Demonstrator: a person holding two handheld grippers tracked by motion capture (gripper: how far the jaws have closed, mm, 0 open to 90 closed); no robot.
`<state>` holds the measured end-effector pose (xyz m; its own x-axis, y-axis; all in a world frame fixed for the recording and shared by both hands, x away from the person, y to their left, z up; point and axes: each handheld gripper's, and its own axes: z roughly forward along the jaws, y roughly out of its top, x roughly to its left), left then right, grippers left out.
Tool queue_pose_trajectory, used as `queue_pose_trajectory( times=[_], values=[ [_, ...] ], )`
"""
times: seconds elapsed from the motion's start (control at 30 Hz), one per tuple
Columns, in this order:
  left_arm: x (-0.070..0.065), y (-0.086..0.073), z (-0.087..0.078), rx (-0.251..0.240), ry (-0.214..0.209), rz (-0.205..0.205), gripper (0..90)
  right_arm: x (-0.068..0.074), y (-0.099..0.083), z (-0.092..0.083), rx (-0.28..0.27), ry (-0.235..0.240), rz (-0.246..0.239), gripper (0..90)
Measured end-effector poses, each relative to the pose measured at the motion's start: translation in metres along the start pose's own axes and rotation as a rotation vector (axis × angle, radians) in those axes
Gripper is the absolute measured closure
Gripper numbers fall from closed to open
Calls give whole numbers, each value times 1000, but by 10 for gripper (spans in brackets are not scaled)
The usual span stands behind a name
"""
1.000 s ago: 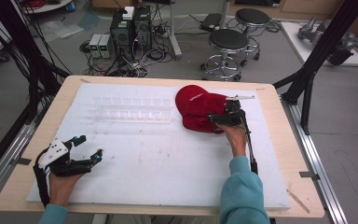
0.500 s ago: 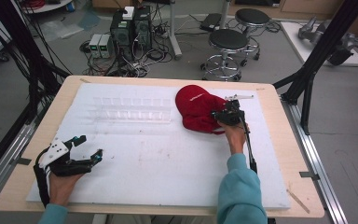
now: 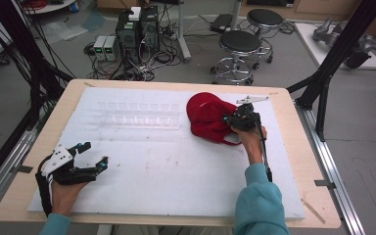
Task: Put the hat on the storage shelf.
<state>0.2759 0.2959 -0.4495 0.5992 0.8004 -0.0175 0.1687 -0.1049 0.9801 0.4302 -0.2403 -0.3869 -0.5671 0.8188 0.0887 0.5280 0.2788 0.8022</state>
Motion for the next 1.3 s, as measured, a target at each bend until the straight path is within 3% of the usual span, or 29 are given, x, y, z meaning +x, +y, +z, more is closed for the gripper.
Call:
queue_pose_trajectory(
  times=[0.3,0.57,0.8,1.03,1.23,1.27,1.3],
  values=[
    [2,0,0,3,-3,-13,113,4,5,-14,-22,15,-38,780],
    [3,1,1,10,-16,-22,113,14,16,-37,-64,67,-127,780],
    [3,5,0,13,-36,-33,112,27,30,-53,-98,138,-200,780],
    [1,24,-2,-3,-71,-20,110,39,35,-59,-107,197,-258,779],
    [-2,37,-1,-16,-105,-4,110,53,38,-63,-146,305,-327,779],
    [-2,37,-1,-16,-105,-4,109,53,38,-63,-146,305,-327,779],
    [-3,42,-1,-19,-122,-6,109,56,39,-64,-154,340,-331,779]
  ],
)
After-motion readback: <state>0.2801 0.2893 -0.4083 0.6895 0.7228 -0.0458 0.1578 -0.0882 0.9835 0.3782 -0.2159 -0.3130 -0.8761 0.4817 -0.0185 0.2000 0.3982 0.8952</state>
